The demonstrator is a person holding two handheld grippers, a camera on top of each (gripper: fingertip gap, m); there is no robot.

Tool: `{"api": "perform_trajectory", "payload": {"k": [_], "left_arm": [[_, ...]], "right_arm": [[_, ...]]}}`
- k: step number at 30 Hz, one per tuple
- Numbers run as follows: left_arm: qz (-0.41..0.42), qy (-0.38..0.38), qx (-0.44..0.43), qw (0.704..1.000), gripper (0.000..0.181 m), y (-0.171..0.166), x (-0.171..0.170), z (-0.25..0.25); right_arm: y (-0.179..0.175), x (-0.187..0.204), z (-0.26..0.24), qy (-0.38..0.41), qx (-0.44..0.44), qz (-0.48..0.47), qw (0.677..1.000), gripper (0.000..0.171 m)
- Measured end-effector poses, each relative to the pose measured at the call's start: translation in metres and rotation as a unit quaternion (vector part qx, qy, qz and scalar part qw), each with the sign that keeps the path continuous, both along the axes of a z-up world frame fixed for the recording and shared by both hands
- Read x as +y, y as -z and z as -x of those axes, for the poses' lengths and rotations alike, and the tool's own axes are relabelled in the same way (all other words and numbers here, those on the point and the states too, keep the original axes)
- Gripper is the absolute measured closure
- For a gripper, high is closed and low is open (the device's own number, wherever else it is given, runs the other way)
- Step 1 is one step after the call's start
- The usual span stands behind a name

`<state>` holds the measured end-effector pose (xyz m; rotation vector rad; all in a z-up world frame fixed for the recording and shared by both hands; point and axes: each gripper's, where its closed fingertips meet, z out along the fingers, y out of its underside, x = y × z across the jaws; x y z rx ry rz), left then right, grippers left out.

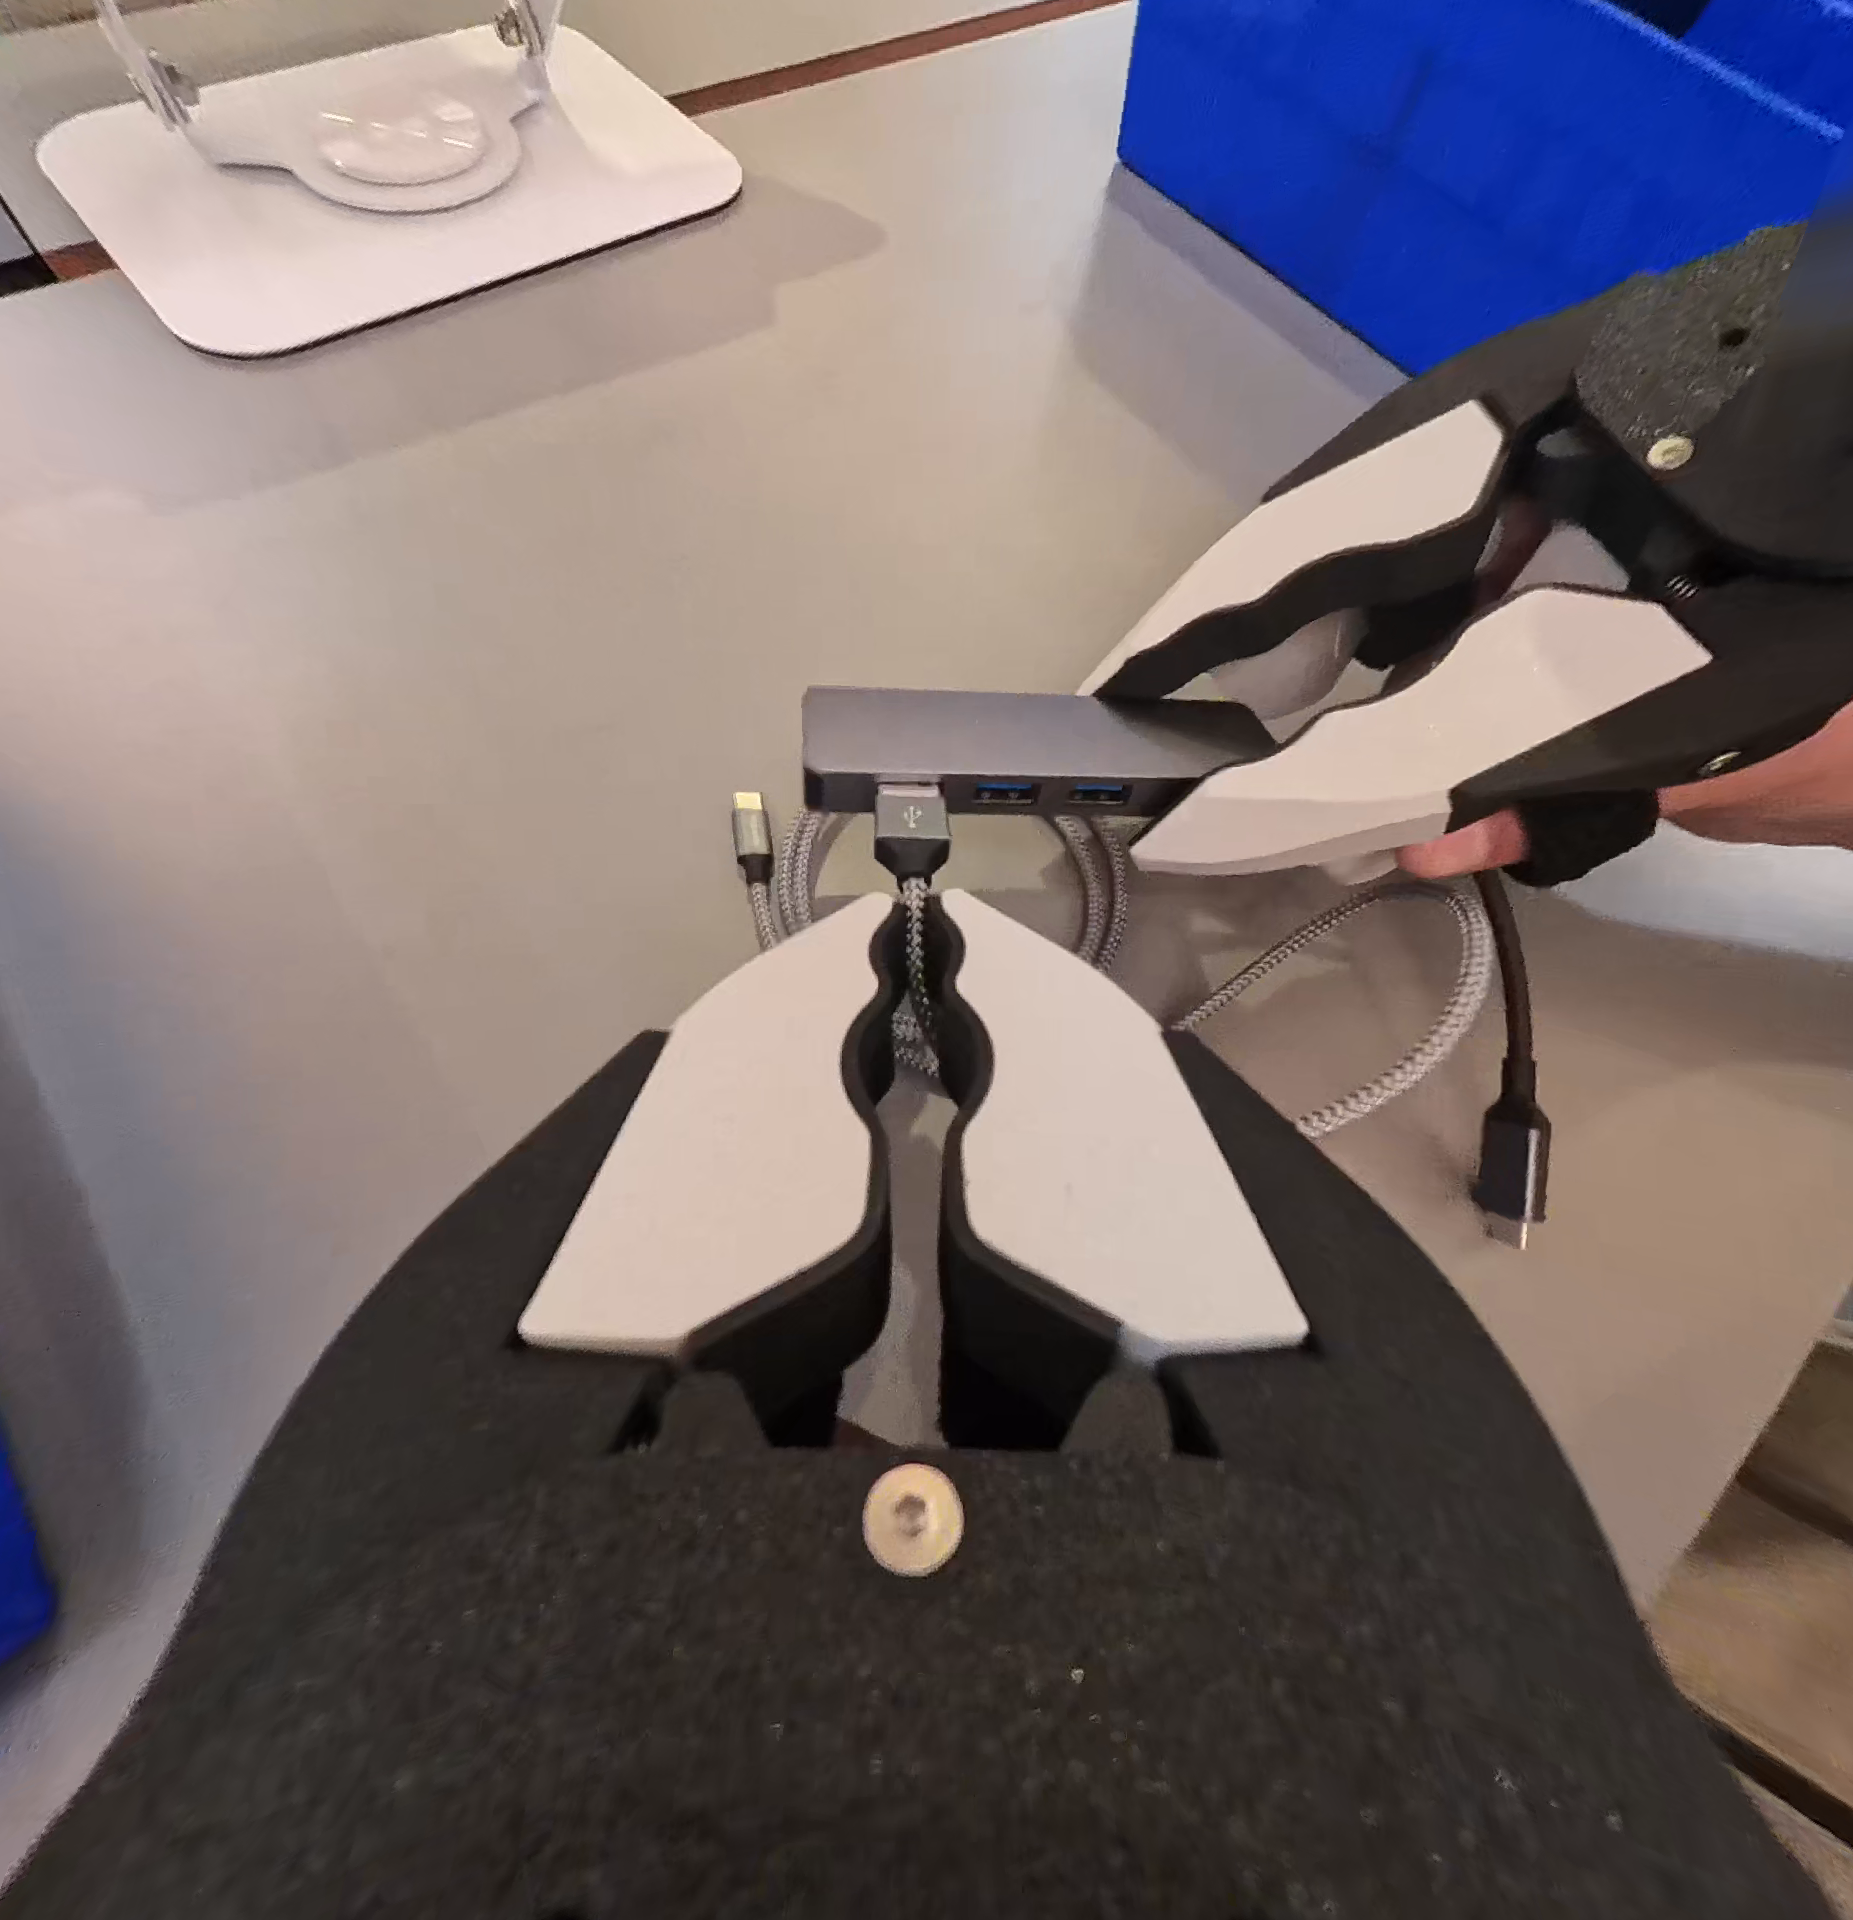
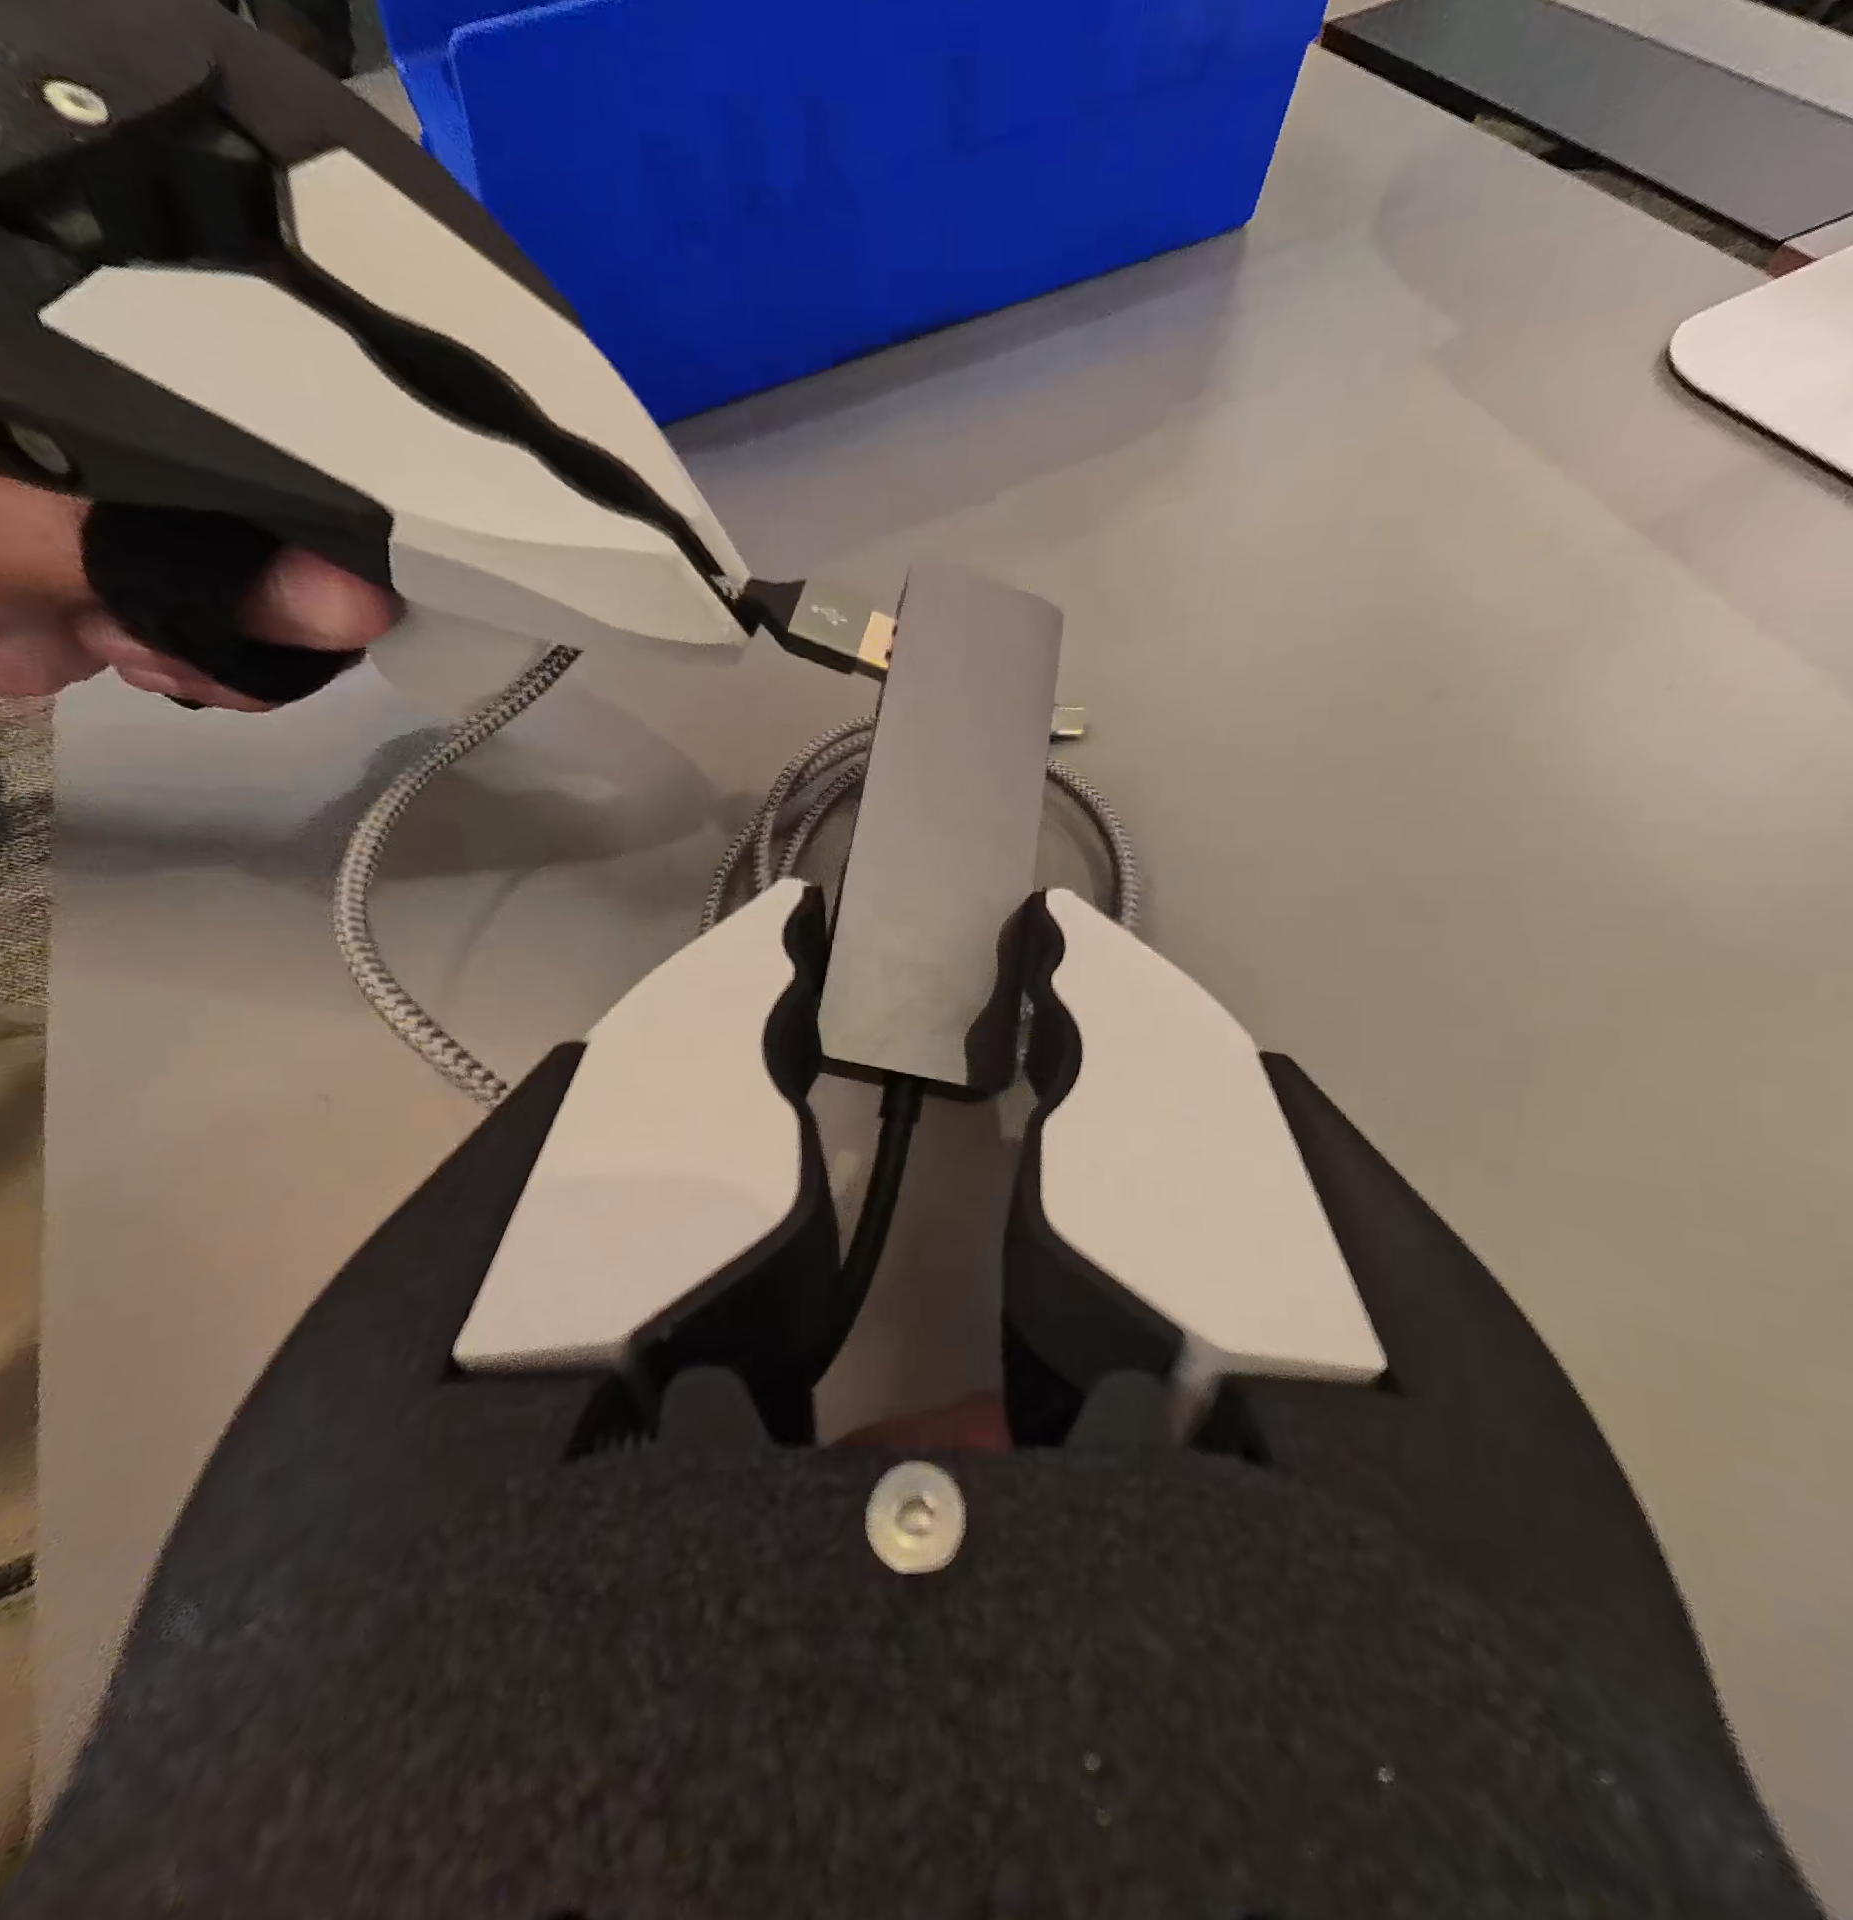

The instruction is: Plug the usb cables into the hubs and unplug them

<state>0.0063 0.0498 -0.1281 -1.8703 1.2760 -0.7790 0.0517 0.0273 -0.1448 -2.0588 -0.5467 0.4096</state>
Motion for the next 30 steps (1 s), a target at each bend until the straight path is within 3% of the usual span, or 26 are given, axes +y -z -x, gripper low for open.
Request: {"api": "perform_trajectory", "payload": {"k": [18, 28, 30], "left_arm": [[-0.038, 0.018, 0.01, 0.999, 0.179, -0.007, -0.003, 0.0], [-0.058, 0.007, -0.008, 0.998, 0.178, -0.018, 0.0, -0.003], [-0.055, 0.009, -0.012, 0.998, 0.165, -0.024, -0.001, -0.001]], "right_arm": [[-0.006, -0.003, 0.005, -0.018, -0.004, -0.023, 1.0, 0.134], [-0.02, 0.004, -0.002, 0.017, -0.03, -0.051, 0.998, 0.135], [-0.025, 0.007, -0.003, 0.031, -0.04, -0.058, 0.997, 0.135]]}}
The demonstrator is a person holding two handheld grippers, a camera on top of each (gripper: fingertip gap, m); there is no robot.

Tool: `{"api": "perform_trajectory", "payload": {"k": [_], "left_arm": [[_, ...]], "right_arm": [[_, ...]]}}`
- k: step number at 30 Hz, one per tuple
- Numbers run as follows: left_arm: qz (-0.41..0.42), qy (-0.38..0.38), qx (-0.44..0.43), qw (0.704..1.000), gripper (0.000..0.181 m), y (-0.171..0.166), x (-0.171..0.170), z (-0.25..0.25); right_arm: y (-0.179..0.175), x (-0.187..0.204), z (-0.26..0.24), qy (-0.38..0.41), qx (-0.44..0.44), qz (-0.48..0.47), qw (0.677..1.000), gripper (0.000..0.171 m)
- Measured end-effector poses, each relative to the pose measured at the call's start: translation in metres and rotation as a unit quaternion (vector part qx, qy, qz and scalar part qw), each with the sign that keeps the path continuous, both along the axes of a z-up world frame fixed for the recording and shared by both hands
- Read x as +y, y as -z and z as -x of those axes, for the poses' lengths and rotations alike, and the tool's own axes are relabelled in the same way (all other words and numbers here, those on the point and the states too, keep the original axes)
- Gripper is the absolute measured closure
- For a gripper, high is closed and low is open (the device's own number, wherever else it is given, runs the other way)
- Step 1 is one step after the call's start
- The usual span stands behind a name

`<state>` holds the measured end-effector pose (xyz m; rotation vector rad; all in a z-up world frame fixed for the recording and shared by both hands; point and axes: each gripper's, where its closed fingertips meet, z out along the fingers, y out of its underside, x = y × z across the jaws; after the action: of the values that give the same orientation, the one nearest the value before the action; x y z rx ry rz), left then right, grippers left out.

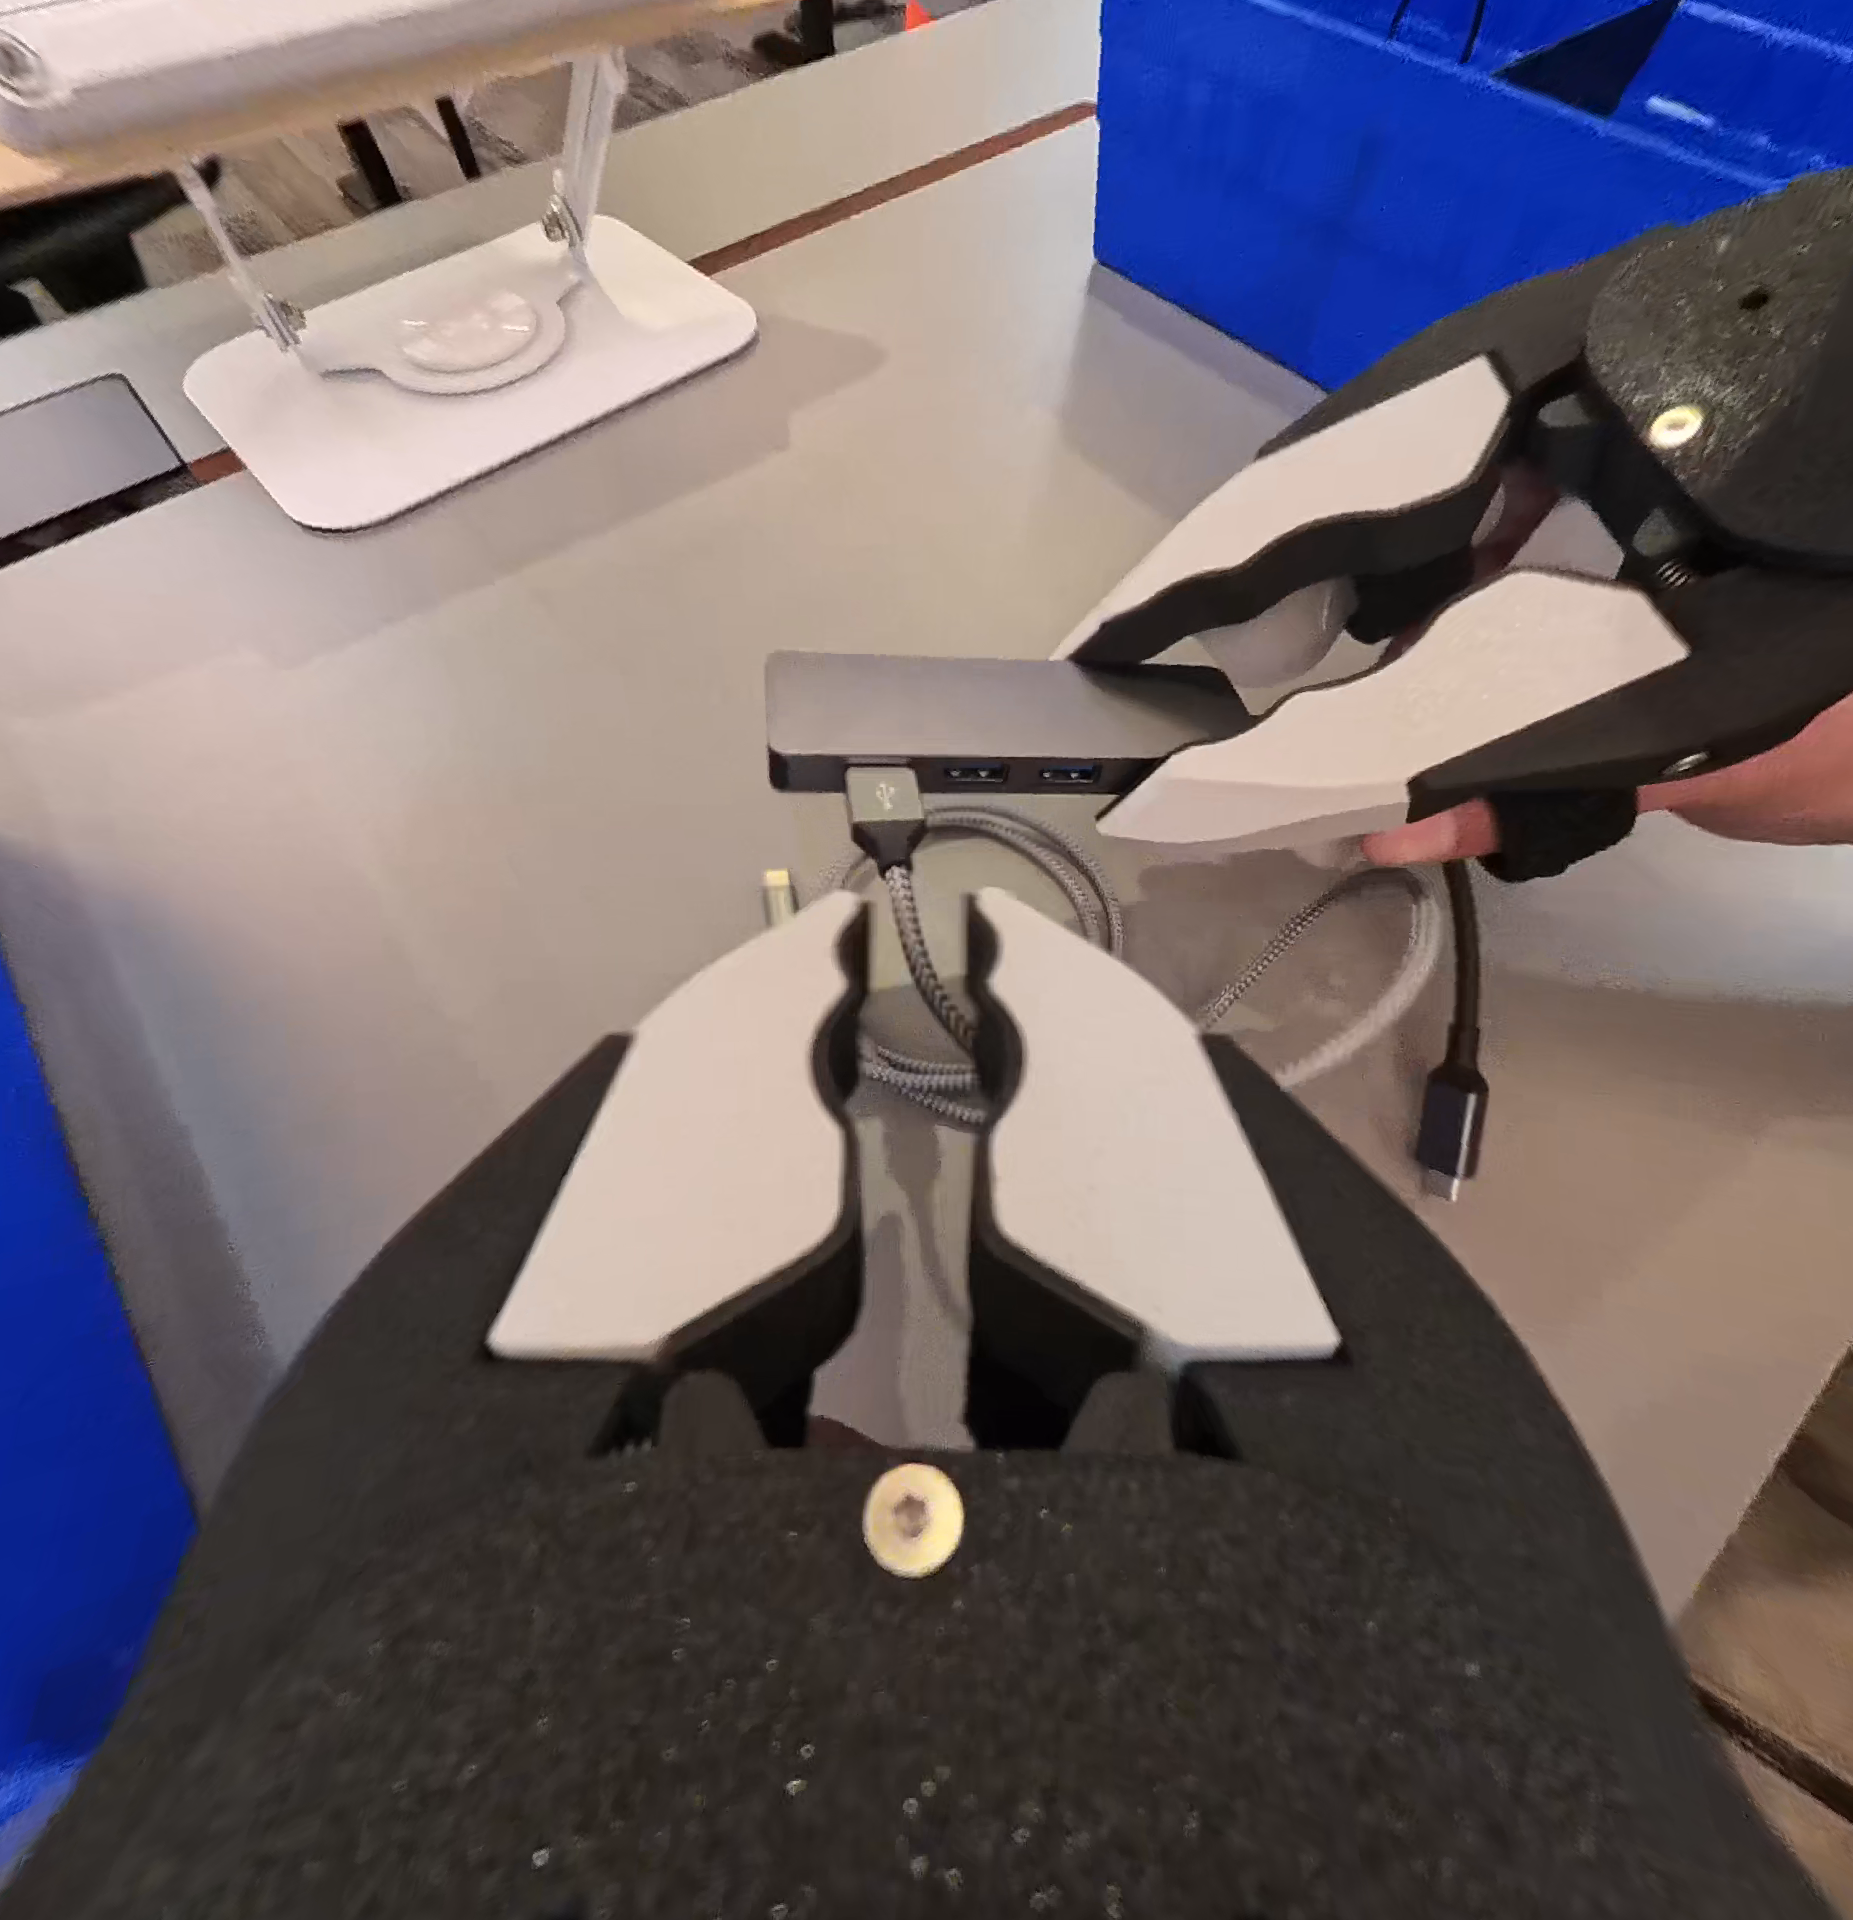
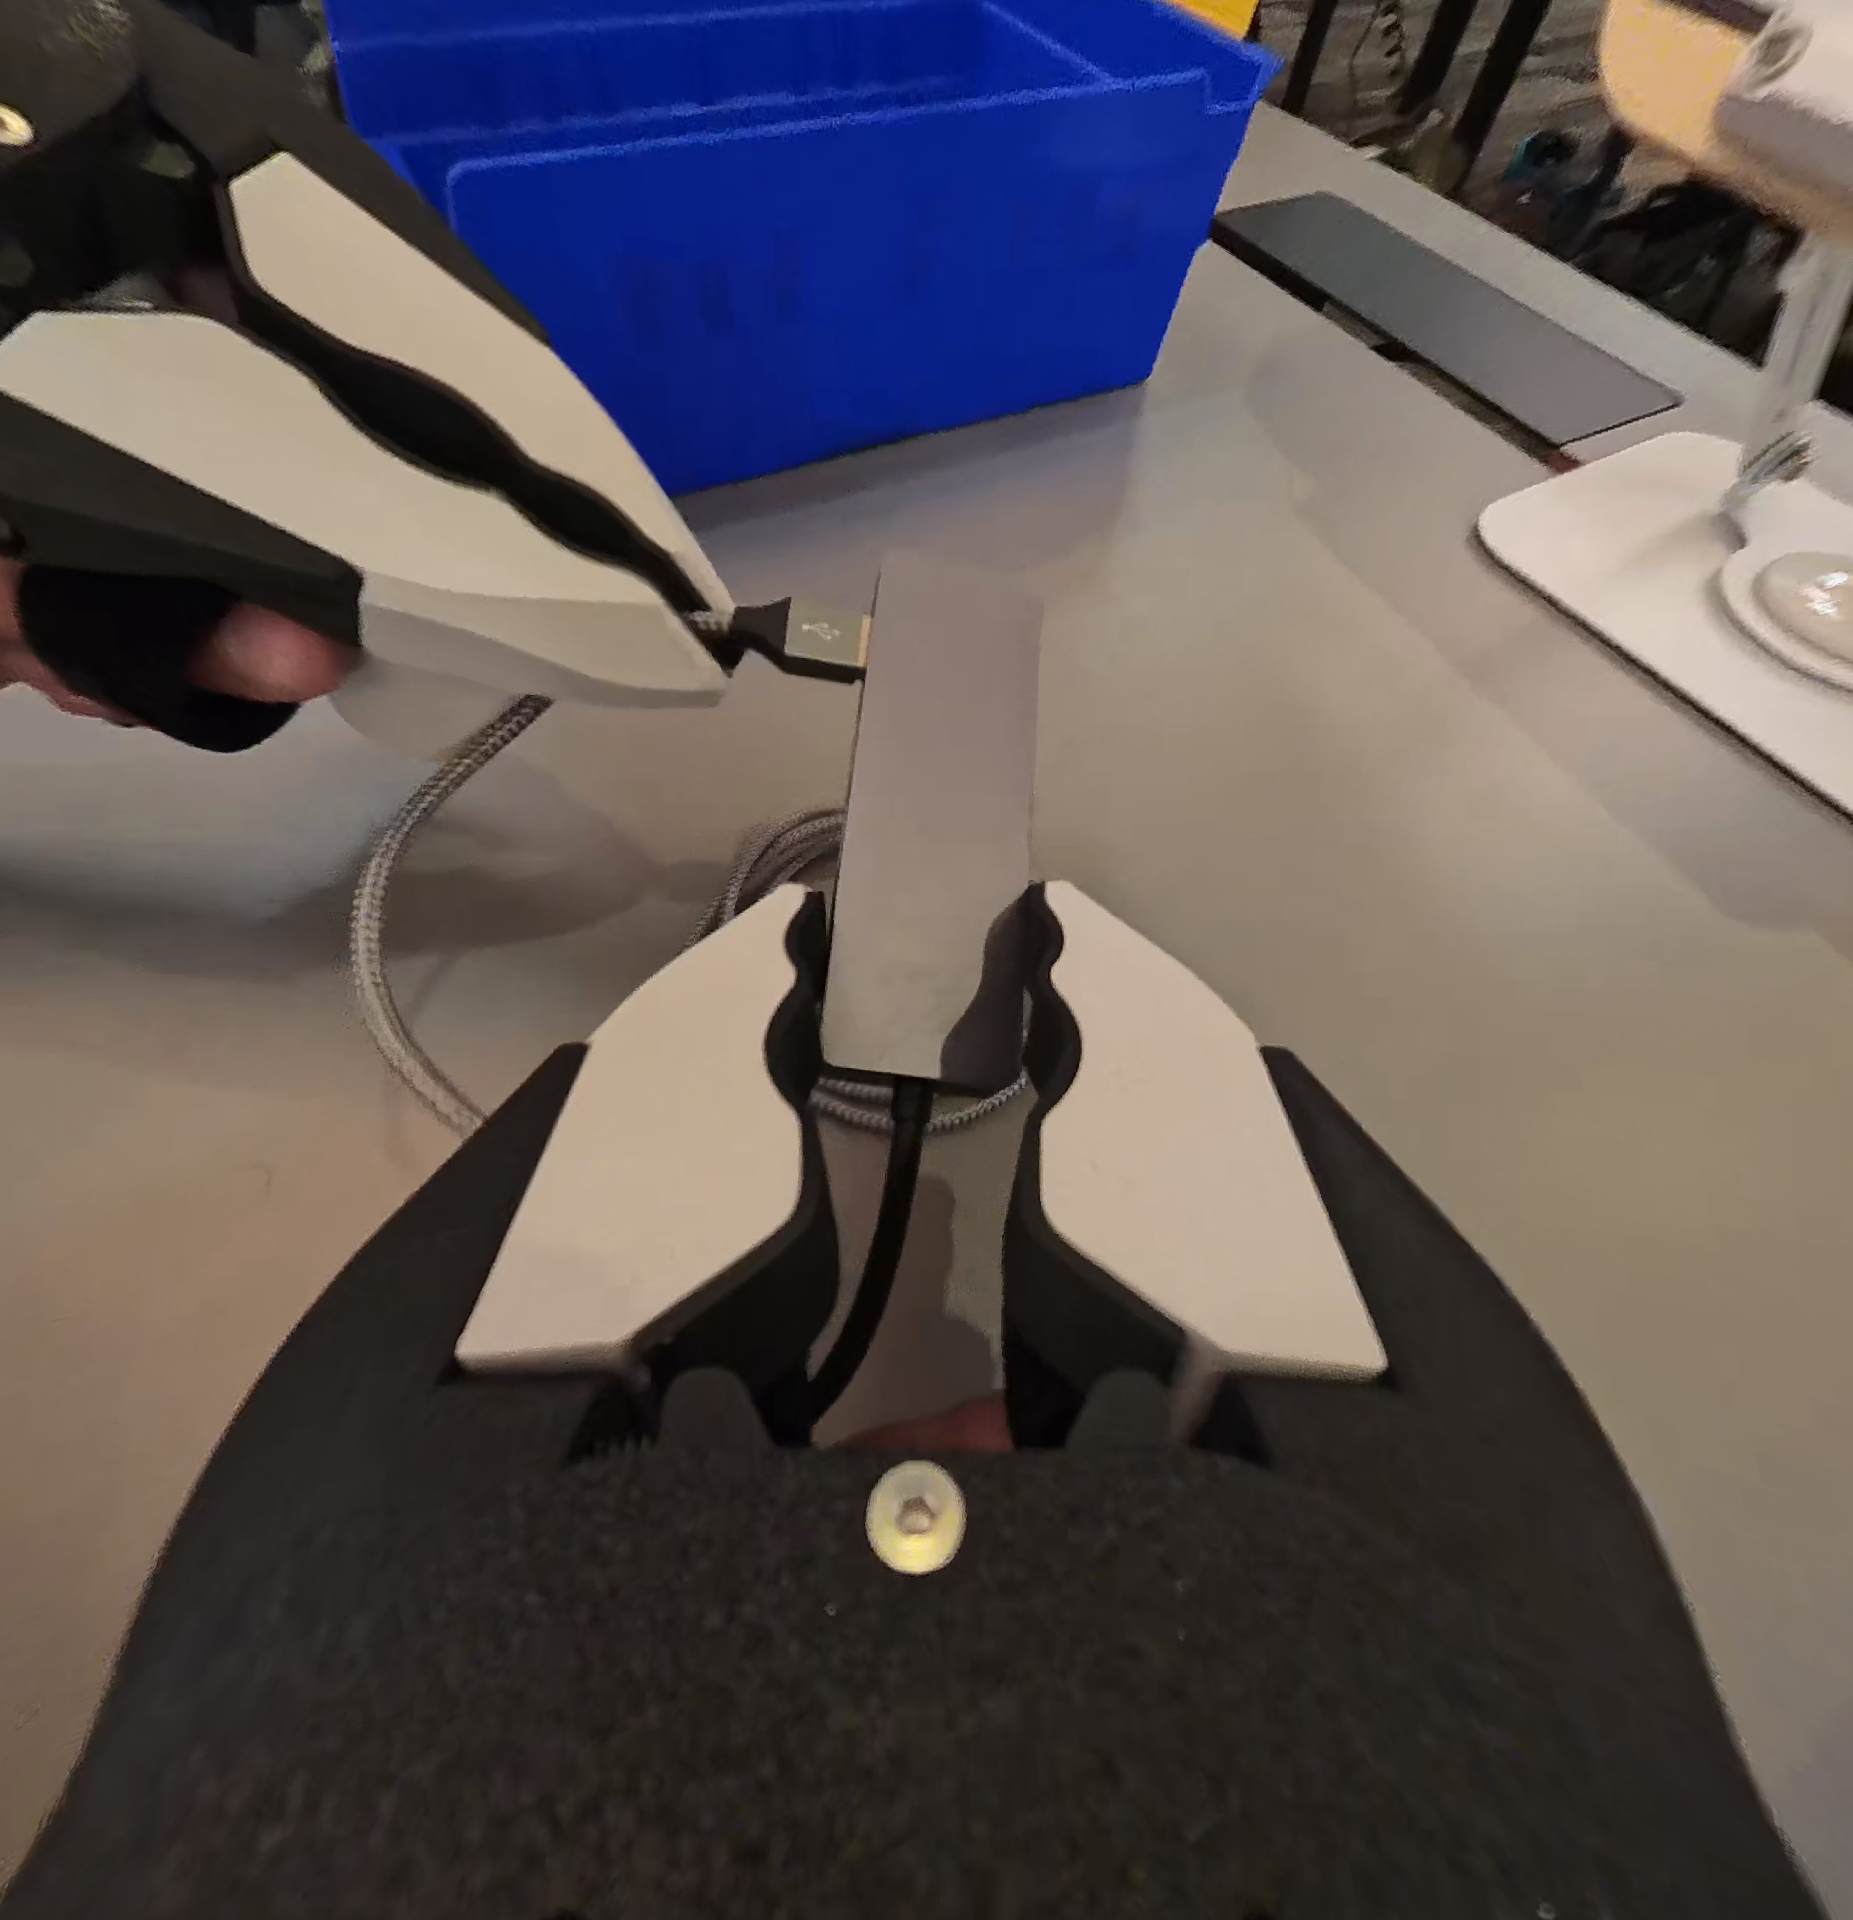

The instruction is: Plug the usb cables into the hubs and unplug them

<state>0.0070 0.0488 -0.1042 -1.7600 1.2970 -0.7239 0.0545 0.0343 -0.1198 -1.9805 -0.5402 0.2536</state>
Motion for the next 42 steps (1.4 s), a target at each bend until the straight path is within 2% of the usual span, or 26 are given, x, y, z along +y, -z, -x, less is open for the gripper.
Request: {"api": "perform_trajectory", "payload": {"k": [2, 5, 8, 12, 18, 23, 25, 27, 32, 37, 40, 42], "left_arm": [[-0.004, -0.001, -0.019, 1.0, 0.147, -0.014, -0.001, 0.006], [0.004, 0.006, -0.031, 0.999, 0.136, -0.027, -0.006, 0.022], [-0.006, -0.009, -0.02, 1.0, 0.135, -0.024, -0.006, 0.046], [-0.028, -0.031, 0.0, 0.999, 0.134, -0.003, -0.012, 0.071], [-0.042, -0.036, -0.005, 0.998, 0.139, 0.015, -0.026, 0.067], [-0.031, -0.021, -0.013, 0.999, 0.141, 0.012, -0.031, 0.057], [-0.034, -0.016, -0.019, 0.999, 0.143, 0.007, -0.032, 0.056], [-0.037, -0.014, -0.025, 0.999, 0.145, 0.004, -0.033, 0.056], [-0.031, -0.007, -0.02, 0.999, 0.146, 0.01, -0.032, 0.054], [-0.03, 0.01, -0.009, 0.999, 0.147, 0.016, -0.038, 0.051], [-0.044, 0.011, -0.004, 0.999, 0.147, 0.016, -0.039, 0.049], [-0.049, 0.014, -0.006, 0.999, 0.148, 0.015, -0.041, 0.048]], "right_arm": [[-0.002, 0.001, -0.003, 0.015, -0.002, 0.001, 1.0, 0.135], [-0.006, 0.001, -0.012, 0.036, 0.0, 0.0, 0.999, 0.135], [-0.012, -0.002, -0.025, 0.056, 0.006, -0.003, 0.998, 0.135], [-0.018, -0.01, -0.043, 0.091, -0.015, -0.011, 0.996, 0.135], [-0.018, -0.016, -0.045, 0.103, -0.015, -0.011, 0.994, 0.135], [-0.027, -0.024, -0.057, 0.121, -0.019, -0.014, 0.992, 0.135], [-0.05, -0.029, -0.081, 0.144, -0.014, -0.029, 0.989, 0.135], [-0.086, -0.036, -0.116, 0.173, -0.003, -0.052, 0.983, 0.135], [-0.205, -0.062, -0.232, 0.268, -0.038, -0.116, 0.956, 0.135], [-0.317, -0.077, -0.324, 0.341, -0.116, -0.164, 0.919, 0.135], [-0.359, -0.08, -0.372, 0.387, -0.17, -0.175, 0.889, 0.135], [-0.364, -0.077, -0.399, 0.408, -0.198, -0.162, 0.877, 0.135]]}}
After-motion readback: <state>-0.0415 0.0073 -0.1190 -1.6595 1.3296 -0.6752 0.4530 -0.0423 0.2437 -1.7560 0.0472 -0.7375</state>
